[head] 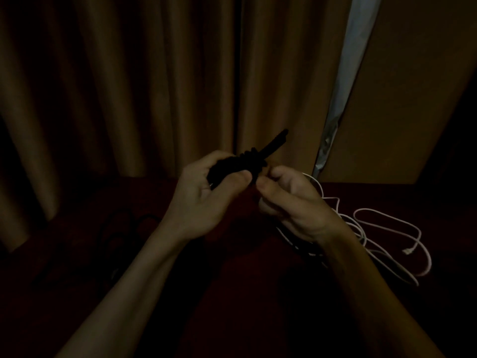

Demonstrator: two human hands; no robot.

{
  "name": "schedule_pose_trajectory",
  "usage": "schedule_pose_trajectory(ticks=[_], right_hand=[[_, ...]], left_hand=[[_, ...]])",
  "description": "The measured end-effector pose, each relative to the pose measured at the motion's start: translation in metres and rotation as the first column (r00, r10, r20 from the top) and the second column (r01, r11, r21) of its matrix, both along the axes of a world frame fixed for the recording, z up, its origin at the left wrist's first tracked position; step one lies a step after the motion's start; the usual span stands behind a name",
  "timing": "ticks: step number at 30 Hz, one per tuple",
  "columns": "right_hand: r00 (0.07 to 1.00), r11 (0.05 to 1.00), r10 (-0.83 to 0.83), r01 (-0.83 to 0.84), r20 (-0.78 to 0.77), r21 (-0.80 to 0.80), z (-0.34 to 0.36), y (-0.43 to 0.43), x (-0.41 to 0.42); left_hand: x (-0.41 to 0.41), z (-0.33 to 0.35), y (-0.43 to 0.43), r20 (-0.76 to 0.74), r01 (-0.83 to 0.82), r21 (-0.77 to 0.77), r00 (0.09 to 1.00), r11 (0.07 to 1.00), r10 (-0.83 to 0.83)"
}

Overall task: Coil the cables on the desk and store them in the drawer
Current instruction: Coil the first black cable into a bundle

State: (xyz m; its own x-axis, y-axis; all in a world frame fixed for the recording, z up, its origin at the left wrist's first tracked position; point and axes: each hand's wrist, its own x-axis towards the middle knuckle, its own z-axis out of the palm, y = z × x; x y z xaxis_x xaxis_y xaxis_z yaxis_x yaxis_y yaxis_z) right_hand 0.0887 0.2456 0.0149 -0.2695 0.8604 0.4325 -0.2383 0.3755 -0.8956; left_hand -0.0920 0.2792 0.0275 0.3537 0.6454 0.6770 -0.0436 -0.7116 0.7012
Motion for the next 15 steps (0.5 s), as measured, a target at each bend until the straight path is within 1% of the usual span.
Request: schedule_pose_trajectory(ticks=[2,4,7,9,10,12,15], right_hand=[[0.999,0.999,0.035,-0.036,-0.005,-0.009,-0.001,0.002,-0.001],[0.999,1.0,0.024,-0.024,0.026,0.016,0.0,0.0,-0.005],[0.997,0.996,-0.081,0.08,0.016,0.038,0.001,-0.001,-0.009],[0.99,0.987,-0.127,0.121,0.059,0.102,0.002,-0.002,-0.007],[0.987,0.986,-0.124,0.112,0.097,0.122,0.003,-0.003,-0.005],[0.989,0.993,-0.057,0.041,0.136,0.114,0.005,-0.005,-0.004],[0.989,0.994,0.043,-0.057,0.141,0.094,0.007,-0.009,-0.004]], left_hand=[[-0.002,0.002,0.0,-0.001,0.095,-0.074,0.995,0.993,-0.095],[-0.007,0.003,0.004,-0.019,0.128,-0.118,0.991,0.985,-0.131],[-0.013,0.003,0.007,-0.031,0.16,-0.162,0.985,0.974,-0.167],[-0.014,0.005,0.006,-0.031,0.205,-0.201,0.976,0.958,-0.215],[-0.014,0.006,0.006,-0.036,0.235,-0.215,0.968,0.948,-0.248],[-0.015,0.006,0.004,-0.051,0.277,-0.236,0.954,0.931,-0.296],[-0.019,0.006,0.005,-0.065,0.258,-0.244,0.957,0.935,-0.281]])
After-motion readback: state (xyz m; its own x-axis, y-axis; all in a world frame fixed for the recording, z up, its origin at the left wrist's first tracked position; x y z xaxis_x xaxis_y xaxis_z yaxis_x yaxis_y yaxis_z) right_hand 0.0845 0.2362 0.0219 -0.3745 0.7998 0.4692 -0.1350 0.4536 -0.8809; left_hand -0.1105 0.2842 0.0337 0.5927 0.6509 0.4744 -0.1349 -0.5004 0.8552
